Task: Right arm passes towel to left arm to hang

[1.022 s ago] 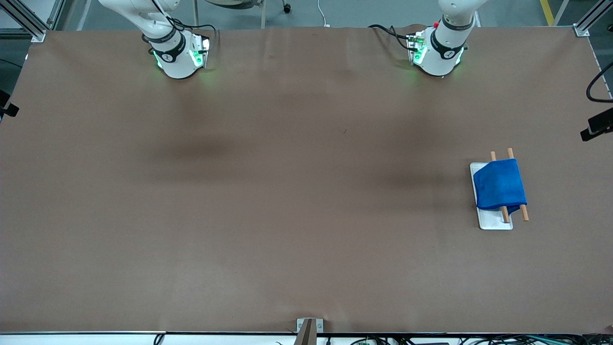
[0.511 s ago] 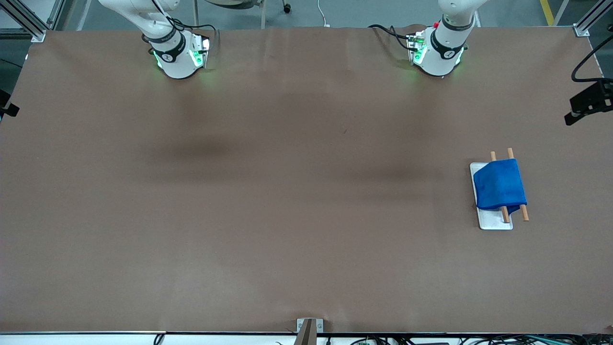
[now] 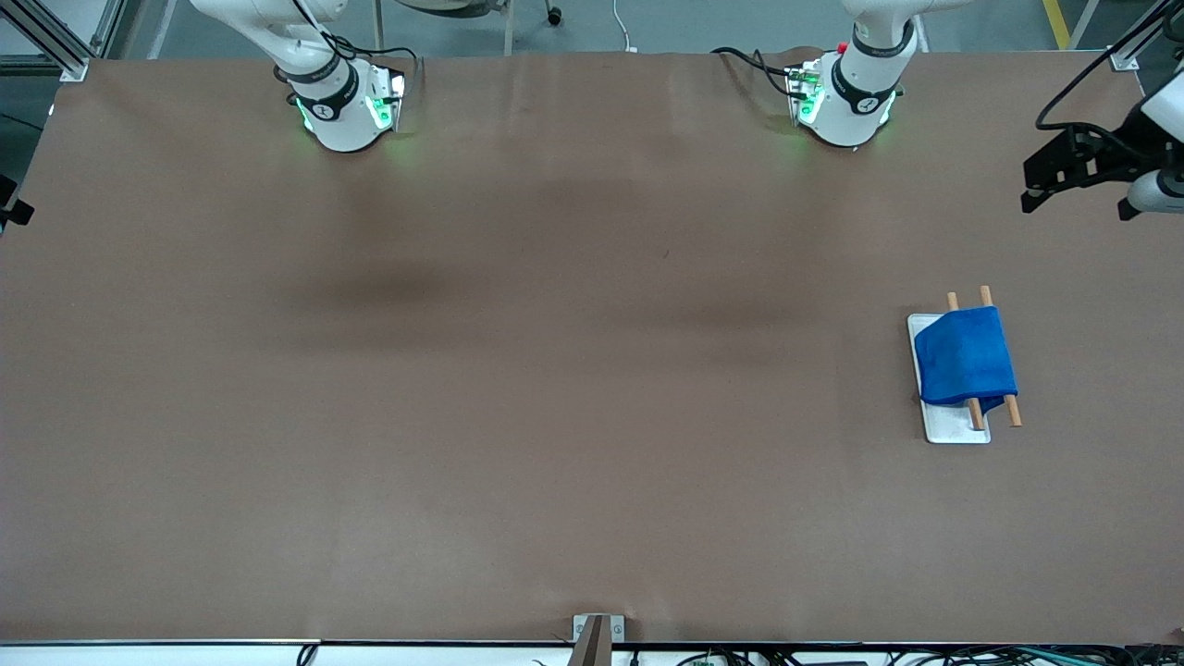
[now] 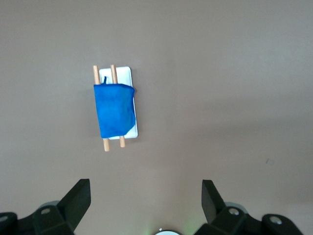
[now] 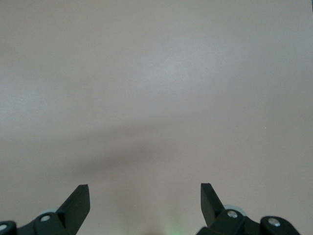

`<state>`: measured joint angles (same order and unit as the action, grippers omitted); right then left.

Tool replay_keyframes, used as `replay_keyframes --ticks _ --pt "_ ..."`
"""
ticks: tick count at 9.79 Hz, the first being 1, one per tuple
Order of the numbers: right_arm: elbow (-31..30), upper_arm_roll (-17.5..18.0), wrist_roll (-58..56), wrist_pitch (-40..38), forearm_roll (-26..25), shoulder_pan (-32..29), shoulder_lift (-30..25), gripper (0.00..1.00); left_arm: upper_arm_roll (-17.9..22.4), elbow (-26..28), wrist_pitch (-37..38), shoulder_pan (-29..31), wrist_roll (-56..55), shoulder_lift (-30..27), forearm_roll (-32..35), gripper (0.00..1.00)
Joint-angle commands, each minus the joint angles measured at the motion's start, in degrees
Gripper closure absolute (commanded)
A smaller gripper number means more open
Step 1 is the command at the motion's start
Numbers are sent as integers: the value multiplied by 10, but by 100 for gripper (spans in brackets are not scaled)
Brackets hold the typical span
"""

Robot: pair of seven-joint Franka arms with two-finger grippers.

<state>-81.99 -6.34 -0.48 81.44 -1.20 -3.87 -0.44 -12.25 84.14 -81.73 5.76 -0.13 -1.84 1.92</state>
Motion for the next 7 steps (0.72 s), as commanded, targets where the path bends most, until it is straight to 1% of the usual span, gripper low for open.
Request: replay_keyframes --ticks 1,2,3,5,7 --pt "-2 1 -4 2 -5 -3 -4 0 27 84 -16 -39 -16 -46 -5 0" --pt "-2 1 -4 3 -5 -3 -4 0 37 109 -33 -44 -16 -61 -7 0" --pt "-2 1 -2 3 -5 -3 -4 0 39 124 -39 -47 -16 -71 -7 0" --pt "-2 1 -2 6 -5 -4 -4 0 38 116 -29 -44 -6 -68 -6 0" --pt "-2 1 -1 7 -5 -4 -4 0 37 83 -25 -44 -6 -48 -7 0"
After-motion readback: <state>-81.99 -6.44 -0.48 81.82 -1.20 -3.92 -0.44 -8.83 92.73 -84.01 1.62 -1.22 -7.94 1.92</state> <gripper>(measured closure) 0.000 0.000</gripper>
